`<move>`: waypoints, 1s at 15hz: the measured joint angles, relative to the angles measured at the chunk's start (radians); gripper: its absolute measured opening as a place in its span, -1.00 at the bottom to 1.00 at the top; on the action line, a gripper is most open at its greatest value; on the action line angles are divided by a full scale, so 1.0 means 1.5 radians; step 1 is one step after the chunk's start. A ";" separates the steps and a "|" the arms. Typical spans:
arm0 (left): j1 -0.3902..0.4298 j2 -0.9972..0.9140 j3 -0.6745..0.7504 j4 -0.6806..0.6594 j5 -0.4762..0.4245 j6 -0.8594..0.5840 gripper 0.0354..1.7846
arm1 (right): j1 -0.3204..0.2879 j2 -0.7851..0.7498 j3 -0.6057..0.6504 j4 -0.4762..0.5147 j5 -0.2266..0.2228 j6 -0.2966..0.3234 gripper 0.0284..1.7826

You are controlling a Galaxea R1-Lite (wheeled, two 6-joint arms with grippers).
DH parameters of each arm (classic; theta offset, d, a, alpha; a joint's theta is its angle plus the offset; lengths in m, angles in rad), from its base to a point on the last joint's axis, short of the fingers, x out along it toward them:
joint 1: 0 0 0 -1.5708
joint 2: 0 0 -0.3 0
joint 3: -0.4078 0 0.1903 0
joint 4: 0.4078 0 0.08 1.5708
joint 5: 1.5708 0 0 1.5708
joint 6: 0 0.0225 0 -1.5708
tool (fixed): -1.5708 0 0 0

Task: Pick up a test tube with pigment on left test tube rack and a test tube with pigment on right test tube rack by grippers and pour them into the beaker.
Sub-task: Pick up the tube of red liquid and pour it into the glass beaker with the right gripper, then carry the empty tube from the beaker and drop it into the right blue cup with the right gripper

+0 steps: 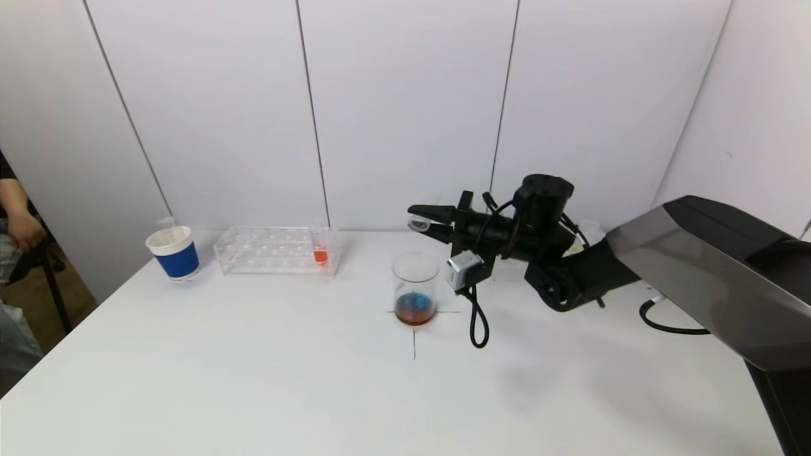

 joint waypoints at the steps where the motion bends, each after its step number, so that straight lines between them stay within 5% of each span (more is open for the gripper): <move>1: 0.000 0.000 0.000 0.000 0.000 0.000 0.98 | 0.001 -0.001 0.000 -0.001 0.000 0.000 -0.50; 5: 0.000 0.000 0.000 0.000 0.000 0.000 0.98 | 0.002 -0.002 0.001 0.000 -0.001 0.003 -0.50; 7: 0.000 0.000 0.000 0.000 0.000 0.000 0.98 | 0.005 -0.001 0.002 -0.003 -0.001 0.039 -0.50; 15: 0.000 0.000 0.000 0.000 0.000 0.000 0.98 | 0.023 -0.017 0.011 -0.115 -0.136 0.381 -0.50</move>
